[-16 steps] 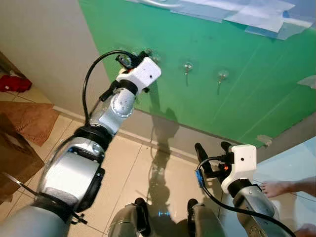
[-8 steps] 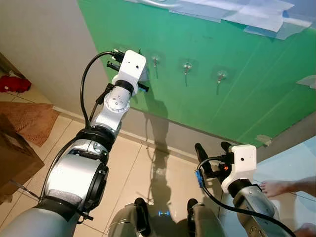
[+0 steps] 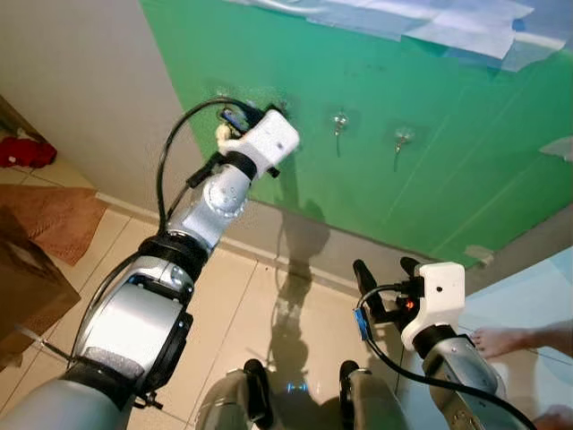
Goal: Hang keys on a hook
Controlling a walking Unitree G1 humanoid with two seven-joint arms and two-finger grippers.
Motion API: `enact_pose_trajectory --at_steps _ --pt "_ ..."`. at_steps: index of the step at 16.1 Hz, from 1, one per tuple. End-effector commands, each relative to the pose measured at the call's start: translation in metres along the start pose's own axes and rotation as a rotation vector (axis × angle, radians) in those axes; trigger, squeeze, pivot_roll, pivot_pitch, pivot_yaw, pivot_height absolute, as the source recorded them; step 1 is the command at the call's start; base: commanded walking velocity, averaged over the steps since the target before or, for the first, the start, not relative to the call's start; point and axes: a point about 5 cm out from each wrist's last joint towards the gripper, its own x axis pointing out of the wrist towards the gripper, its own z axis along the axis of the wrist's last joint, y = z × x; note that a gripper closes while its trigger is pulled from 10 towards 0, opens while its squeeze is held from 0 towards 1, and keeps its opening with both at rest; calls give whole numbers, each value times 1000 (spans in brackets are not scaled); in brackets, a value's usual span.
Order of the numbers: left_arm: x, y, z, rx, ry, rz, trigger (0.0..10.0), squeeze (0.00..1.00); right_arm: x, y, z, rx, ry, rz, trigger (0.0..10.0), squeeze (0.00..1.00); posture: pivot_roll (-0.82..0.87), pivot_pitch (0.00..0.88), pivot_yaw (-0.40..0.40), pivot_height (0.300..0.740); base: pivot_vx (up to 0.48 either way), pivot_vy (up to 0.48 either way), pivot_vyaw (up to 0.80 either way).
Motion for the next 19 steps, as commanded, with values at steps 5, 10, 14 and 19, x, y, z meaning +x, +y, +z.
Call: enact_pose_trajectory --at_steps 5,10,14,19 --pt "-2 -13 -5 130 30 -69 10000 0 -2 0 -4 2 23 -5 10000 4 -323 229 61 740 0 0 0" --pt "-7 -21 -13 168 72 -109 10000 0 0 0 -4 0 21 0 10000 4 -316 219 60 740 0 0 0" --pt "-9 -23 -16 213 82 -141 10000 0 2 0 -3 -4 20 5 10000 0 -314 211 59 740 0 0 0" --pt "-10 -31 -16 329 57 -241 10000 0 2 0 -3 -6 19 6 10000 4 -316 206 59 740 0 0 0"
